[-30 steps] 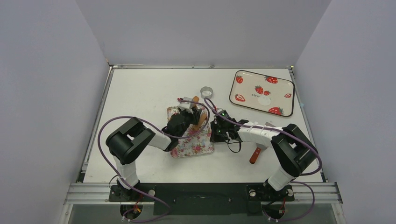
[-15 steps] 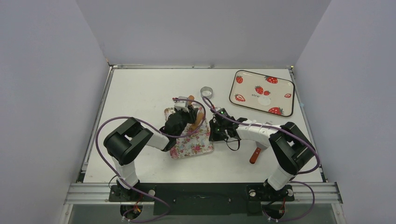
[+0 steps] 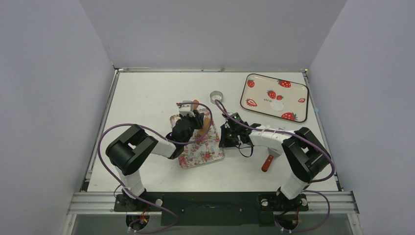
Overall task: Roll out the dumpling wrappers from the dough
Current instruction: Flatten out the dough on the work surface.
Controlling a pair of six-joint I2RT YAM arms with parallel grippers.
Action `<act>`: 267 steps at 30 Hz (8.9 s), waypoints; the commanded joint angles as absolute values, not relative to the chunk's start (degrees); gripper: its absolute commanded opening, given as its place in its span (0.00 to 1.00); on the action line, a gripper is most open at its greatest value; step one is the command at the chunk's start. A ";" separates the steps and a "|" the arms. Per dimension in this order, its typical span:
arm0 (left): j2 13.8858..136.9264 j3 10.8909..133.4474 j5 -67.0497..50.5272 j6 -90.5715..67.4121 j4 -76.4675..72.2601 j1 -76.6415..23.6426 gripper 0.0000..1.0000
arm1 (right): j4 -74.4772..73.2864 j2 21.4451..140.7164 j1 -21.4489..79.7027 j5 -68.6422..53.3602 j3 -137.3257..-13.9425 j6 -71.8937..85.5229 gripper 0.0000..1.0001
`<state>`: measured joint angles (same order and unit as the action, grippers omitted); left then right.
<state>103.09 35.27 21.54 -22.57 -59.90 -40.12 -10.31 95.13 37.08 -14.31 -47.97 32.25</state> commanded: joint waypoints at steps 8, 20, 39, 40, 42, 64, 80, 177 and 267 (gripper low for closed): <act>105.60 33.85 30.66 -24.11 -28.75 -37.96 0.00 | -18.71 96.72 35.44 -10.54 -43.18 30.12 0.00; 105.56 30.58 27.33 -18.11 -36.66 -39.04 0.00 | -19.68 94.37 34.27 -5.57 -41.63 31.39 0.00; 98.71 29.98 -2.09 12.97 -57.98 -46.25 0.00 | -19.27 90.35 32.47 -0.95 -39.30 32.70 0.00; 98.57 29.82 -3.33 12.68 -56.37 -46.28 0.00 | -19.13 90.35 32.40 -1.03 -39.36 32.74 0.00; 98.85 29.27 -7.26 10.84 -53.71 -47.00 0.00 | -18.82 90.19 32.35 -1.05 -39.45 32.86 0.00; 90.97 28.30 -10.26 8.77 -49.71 -51.63 0.00 | -17.67 87.75 31.86 -1.89 -38.84 33.40 0.00; 86.14 39.95 -6.45 -5.19 -49.86 -43.32 0.00 | -16.54 84.66 40.15 -2.36 -31.65 35.19 0.00; 102.68 31.10 21.71 -4.51 -37.27 -44.88 0.00 | -16.09 84.18 39.71 -5.71 -30.01 33.61 0.00; 87.62 35.69 10.21 8.26 -42.96 -42.24 0.00 | -6.07 89.28 33.48 -8.46 -37.30 33.23 0.00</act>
<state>92.05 32.58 10.74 3.92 -46.28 -42.96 -0.51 88.60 34.39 -11.46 -38.00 34.11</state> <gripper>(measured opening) 0.253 0.022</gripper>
